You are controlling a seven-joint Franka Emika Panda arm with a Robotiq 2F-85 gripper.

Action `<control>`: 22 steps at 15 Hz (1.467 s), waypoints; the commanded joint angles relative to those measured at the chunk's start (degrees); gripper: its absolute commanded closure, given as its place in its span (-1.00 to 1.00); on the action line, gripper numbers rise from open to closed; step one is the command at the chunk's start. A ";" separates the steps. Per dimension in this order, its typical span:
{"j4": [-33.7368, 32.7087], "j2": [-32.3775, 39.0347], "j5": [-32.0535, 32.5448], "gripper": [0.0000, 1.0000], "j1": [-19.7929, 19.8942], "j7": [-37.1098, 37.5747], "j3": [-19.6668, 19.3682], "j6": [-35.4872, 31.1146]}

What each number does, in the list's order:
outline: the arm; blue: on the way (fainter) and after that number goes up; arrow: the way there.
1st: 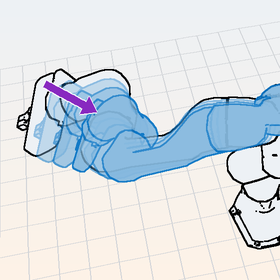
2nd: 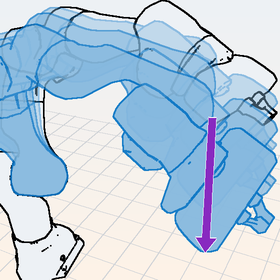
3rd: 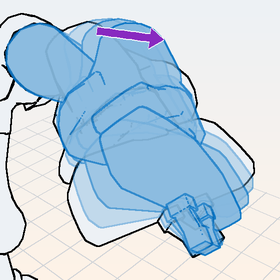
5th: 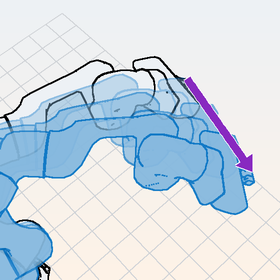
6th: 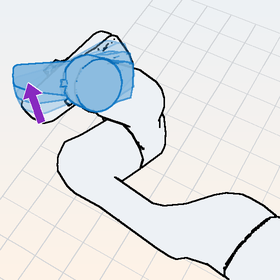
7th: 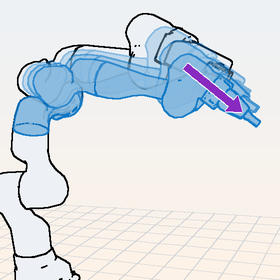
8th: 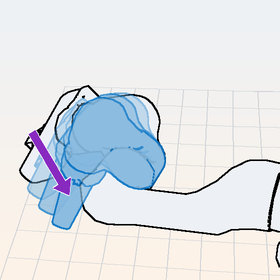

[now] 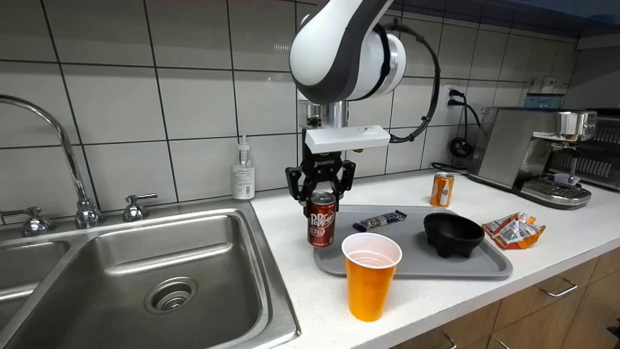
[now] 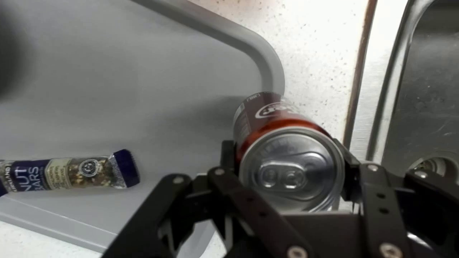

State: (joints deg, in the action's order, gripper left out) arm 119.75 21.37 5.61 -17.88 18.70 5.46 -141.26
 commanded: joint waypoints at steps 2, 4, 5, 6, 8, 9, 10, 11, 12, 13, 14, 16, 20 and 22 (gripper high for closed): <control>-3.73 1.96 0.69 0.23 -1.30 0.19 1.01 2.60; -4.83 3.16 0.53 0.23 -1.75 -0.08 1.35 2.87; -5.31 3.78 0.48 0.23 -1.96 -0.21 1.42 2.90; -5.91 4.49 0.37 0.23 -2.16 -0.34 1.53 3.02; -7.03 5.87 0.31 0.23 -2.49 -0.56 1.71 3.26; -7.63 6.55 0.30 0.23 -2.64 -0.68 1.76 3.38; -8.24 7.27 0.26 0.23 -2.81 -0.74 1.74 3.52; -8.83 7.92 0.13 0.23 -2.92 -0.88 1.77 3.65; -9.39 8.60 0.03 0.23 -3.04 -1.00 1.78 3.82; -9.92 9.16 0.02 0.23 -3.19 -1.03 1.75 3.95; -10.43 9.74 -0.05 0.23 -3.30 -1.08 1.75 4.08; -11.40 10.70 -0.21 0.23 -3.42 -1.24 1.76 4.38; -12.53 10.80 -0.23 -0.88 -3.38 -1.40 1.68 5.11; -12.32 9.86 -0.09 -1.00 -3.34 -1.25 1.52 4.77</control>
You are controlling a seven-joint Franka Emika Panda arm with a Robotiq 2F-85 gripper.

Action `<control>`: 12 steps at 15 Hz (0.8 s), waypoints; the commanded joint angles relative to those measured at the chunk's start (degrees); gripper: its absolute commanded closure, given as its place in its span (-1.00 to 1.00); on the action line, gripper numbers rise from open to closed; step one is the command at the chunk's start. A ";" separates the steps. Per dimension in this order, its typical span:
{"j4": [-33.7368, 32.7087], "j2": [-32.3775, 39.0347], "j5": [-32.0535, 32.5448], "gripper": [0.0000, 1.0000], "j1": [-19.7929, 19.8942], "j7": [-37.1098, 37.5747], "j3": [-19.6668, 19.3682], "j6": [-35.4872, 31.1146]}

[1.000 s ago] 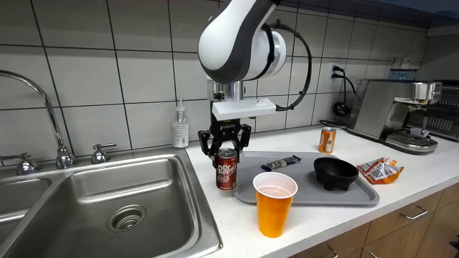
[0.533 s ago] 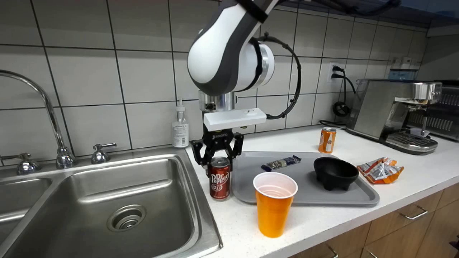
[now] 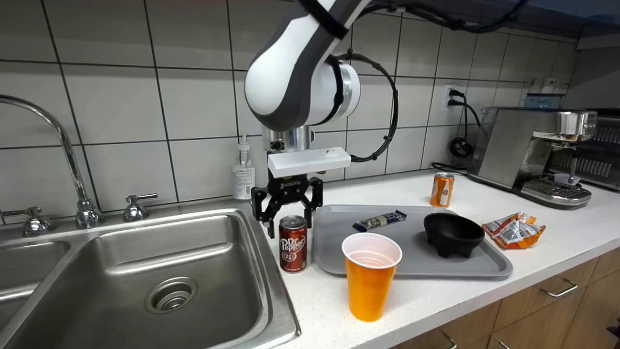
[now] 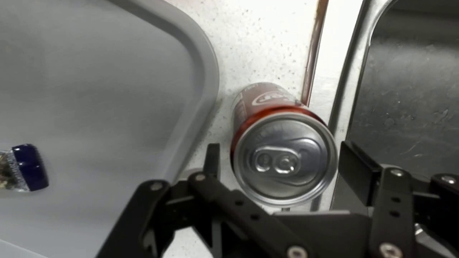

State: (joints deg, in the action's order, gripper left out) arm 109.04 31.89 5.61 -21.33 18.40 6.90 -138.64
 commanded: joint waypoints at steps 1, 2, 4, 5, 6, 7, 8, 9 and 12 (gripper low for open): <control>-1.49 -1.15 -0.02 -1.00 0.15 -0.85 -0.04 1.99; -1.27 -1.71 0.08 -1.00 0.19 -0.57 -0.28 1.85; -0.82 -2.66 0.13 -1.00 0.36 -0.16 -0.66 1.64; -0.60 -3.08 0.22 -1.00 0.44 0.06 -0.92 1.55; -0.25 -3.62 0.22 -1.00 0.58 0.33 -1.25 1.42; 0.00 -4.09 0.31 -1.00 0.68 0.63 -1.62 1.32; 0.35 -4.65 0.40 -1.00 0.84 1.00 -2.05 1.20; 0.55 -5.02 0.40 -1.00 0.98 1.23 -2.42 1.17; 1.51 -6.37 0.64 -1.00 1.49 2.23 -3.73 0.97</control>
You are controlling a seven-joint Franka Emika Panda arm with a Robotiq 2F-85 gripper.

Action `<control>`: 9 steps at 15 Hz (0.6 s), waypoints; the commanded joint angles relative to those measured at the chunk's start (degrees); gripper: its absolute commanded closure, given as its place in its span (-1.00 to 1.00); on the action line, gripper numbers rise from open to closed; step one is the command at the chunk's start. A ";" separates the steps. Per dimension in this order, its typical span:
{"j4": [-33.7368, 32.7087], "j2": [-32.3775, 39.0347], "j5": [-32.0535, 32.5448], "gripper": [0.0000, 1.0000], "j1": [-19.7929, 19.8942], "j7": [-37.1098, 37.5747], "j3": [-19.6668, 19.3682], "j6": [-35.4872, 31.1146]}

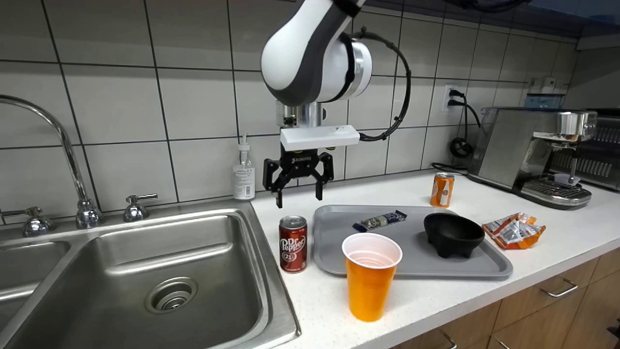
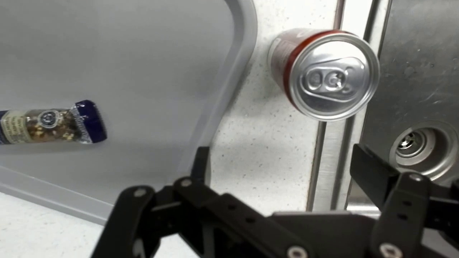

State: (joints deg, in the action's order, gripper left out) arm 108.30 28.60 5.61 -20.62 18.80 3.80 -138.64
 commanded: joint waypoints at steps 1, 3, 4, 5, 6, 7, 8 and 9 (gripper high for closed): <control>2.62 -3.44 0.78 -1.00 0.96 2.26 -1.10 0.92; 3.30 -4.09 0.60 -1.00 1.47 2.84 -1.76 1.08; 3.78 -4.44 0.40 -1.00 1.81 3.05 -2.02 1.14; 4.19 -4.69 0.57 -1.00 2.00 3.52 -2.42 1.15; 4.52 -4.87 0.65 -1.00 2.23 3.90 -2.69 1.16; 4.93 -5.05 0.74 -1.00 2.50 4.39 -3.04 1.16; 5.23 -5.19 0.81 -1.00 2.65 4.96 -3.39 1.22; 5.61 -5.34 0.80 -1.00 2.85 5.51 -3.73 1.19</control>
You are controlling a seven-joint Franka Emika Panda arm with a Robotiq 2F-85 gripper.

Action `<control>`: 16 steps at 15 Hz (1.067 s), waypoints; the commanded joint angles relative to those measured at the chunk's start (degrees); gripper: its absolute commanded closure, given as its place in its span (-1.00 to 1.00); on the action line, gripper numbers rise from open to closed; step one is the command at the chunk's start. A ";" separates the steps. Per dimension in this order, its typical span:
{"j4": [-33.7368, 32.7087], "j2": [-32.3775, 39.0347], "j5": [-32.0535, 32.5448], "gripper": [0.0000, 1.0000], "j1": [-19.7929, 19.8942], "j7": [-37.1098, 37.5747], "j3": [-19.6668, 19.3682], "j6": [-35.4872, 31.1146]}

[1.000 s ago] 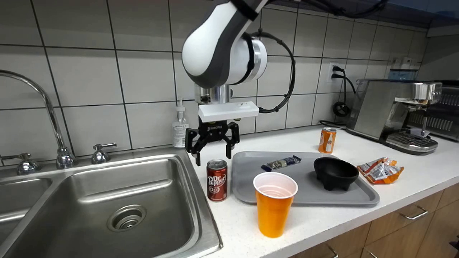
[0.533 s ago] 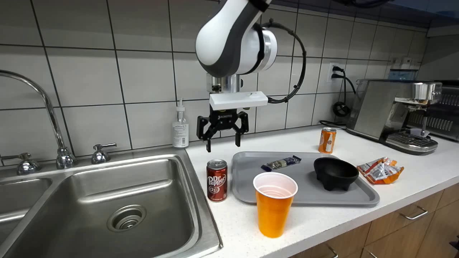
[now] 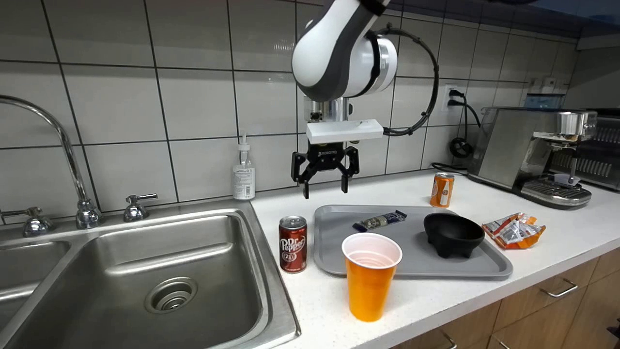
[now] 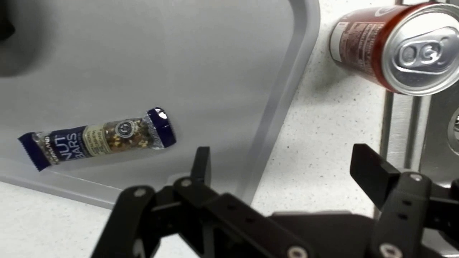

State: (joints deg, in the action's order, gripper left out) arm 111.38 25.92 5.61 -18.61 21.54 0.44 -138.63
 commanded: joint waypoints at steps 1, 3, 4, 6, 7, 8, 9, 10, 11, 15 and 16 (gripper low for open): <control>2.96 -2.85 0.78 -1.00 1.01 3.39 -0.75 1.15; 3.69 -3.07 0.93 -1.00 1.24 4.71 -1.48 0.99; 3.96 -3.16 0.99 -1.00 1.29 5.48 -1.84 1.05; 4.74 -3.49 1.02 -1.00 1.41 7.04 -2.52 0.81; 5.27 -3.73 1.09 -1.00 1.38 8.03 -2.87 0.62; 5.67 -3.92 1.00 -1.00 1.45 8.76 -3.08 0.58; 6.19 -4.25 1.06 -1.00 1.48 9.48 -3.33 0.52; 6.68 -4.66 0.84 -1.00 1.61 9.90 -3.37 0.72; 7.50 -5.50 0.62 -1.00 1.70 10.41 -3.36 1.00; 6.20 -3.71 0.59 -1.00 2.29 9.76 -2.59 0.21; 6.56 -4.10 0.61 -1.00 2.33 9.85 -2.55 0.21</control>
State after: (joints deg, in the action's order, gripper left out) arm 118.07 21.84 5.63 -17.39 31.03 -3.24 -138.63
